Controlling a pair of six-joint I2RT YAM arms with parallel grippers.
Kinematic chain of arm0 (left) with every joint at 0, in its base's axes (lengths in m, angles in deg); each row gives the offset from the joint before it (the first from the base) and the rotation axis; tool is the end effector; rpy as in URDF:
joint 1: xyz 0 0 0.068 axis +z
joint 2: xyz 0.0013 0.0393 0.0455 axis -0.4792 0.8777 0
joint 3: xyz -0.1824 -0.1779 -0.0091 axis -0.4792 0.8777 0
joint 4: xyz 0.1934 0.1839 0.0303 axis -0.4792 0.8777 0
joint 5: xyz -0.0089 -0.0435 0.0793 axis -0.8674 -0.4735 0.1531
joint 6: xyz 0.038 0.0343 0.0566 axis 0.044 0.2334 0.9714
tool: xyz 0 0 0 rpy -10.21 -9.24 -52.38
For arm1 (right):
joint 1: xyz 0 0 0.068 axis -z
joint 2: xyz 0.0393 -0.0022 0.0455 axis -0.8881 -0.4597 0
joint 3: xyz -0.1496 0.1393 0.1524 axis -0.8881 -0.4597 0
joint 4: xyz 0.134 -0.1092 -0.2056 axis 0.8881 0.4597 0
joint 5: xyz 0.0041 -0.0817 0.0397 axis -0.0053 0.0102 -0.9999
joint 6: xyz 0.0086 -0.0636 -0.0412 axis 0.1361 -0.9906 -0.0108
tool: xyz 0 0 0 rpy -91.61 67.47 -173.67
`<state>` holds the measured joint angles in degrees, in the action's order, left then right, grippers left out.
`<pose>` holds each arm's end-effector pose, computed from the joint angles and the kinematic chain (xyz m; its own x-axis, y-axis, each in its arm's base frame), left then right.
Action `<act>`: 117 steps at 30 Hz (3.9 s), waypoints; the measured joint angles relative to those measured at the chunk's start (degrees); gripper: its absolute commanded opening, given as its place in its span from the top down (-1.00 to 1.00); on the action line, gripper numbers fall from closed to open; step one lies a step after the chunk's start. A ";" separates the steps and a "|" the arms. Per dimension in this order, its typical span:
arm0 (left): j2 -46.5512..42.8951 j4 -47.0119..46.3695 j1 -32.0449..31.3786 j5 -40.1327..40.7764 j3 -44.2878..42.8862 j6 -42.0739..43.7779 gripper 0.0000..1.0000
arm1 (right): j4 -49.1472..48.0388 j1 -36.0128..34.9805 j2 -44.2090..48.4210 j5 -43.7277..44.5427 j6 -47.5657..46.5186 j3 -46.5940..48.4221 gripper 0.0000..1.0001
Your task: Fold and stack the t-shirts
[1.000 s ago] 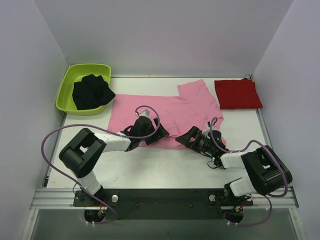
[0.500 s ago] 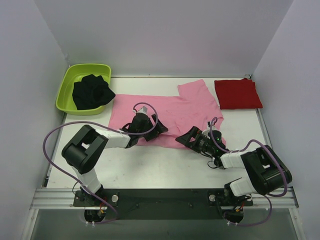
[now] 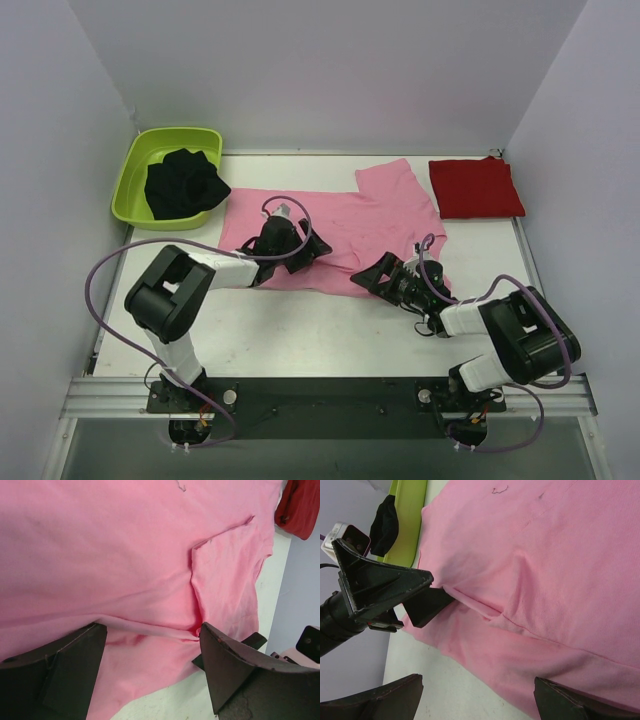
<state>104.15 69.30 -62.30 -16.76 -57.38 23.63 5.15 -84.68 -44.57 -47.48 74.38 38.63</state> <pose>0.3151 -0.2183 0.1074 -0.7804 -0.5045 -0.3695 -0.0866 0.6724 -0.7351 0.2246 0.1236 0.1096 -0.7130 0.4632 -0.5265 -0.3162 0.4578 0.8309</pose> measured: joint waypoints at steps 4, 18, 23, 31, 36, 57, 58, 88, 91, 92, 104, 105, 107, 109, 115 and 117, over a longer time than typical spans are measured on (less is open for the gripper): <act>0.15 0.98 0.37 -0.09 -1.81 0.72 -0.69 | -0.70 0.00 -0.48 -0.22 0.28 0.02 -0.95; 6.51 4.04 4.57 -0.33 -9.57 4.28 -0.69 | -1.38 0.00 -0.94 -0.48 0.42 0.04 -0.94; -0.39 10.91 5.57 1.44 -9.38 7.15 -0.69 | 3.56 -0.02 2.49 0.52 -0.87 0.11 -0.98; -26.71 22.93 5.35 5.49 -7.56 11.91 -0.70 | 35.15 -5.62 20.13 11.26 -10.45 10.78 -1.00; -33.44 29.94 5.33 8.90 -3.80 15.19 -0.71 | 53.24 -5.90 23.54 19.93 -17.11 24.55 -1.00; -18.08 40.24 5.33 16.09 -1.16 19.45 -0.71 | 72.11 1.84 4.39 31.63 -20.48 33.40 -1.00; -17.59 40.22 5.33 16.28 -1.16 19.45 -0.71 | 72.06 1.84 3.93 31.63 -20.48 33.40 -1.00; -19.26 36.92 -0.55 21.24 7.61 15.78 -0.70 | 73.24 1.68 0.87 29.83 -15.02 28.94 -0.99; -22.38 39.04 -2.08 21.14 9.73 13.35 -0.71 | 75.08 0.94 2.56 29.79 -13.62 27.74 -1.00; -23.32 39.76 -2.51 21.14 10.32 12.61 -0.71 | 75.93 0.48 3.08 29.79 -13.09 27.39 -1.00; -41.55 51.45 -7.65 21.66 18.99 3.04 -0.71 | 88.46 -9.92 16.87 31.76 -4.35 20.70 -1.00; -43.47 52.83 -8.26 21.88 19.47 2.25 -0.71 | 89.61 -10.10 18.82 31.98 -3.65 20.06 -1.00; -47.25 55.23 -9.38 22.14 20.26 0.83 -0.70 | 91.78 -10.32 22.51 32.39 -2.47 19.08 -1.00; -50.29 57.16 -10.69 22.43 20.74 -0.50 -0.70 | 93.85 -10.60 25.46 32.98 -1.57 18.86 -1.00; -50.88 60.78 -13.66 24.35 18.10 -0.96 -0.71 | 97.63 -11.89 26.18 35.26 -2.01 24.94 -1.00; -47.91 61.66 -13.75 25.79 13.66 0.26 -0.72 | 96.37 -12.31 24.11 35.06 -3.21 29.03 -1.00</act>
<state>56.24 130.96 -76.05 9.03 -43.72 23.89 101.51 -96.98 -20.47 -12.43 71.17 67.65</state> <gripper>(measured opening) 0.853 0.999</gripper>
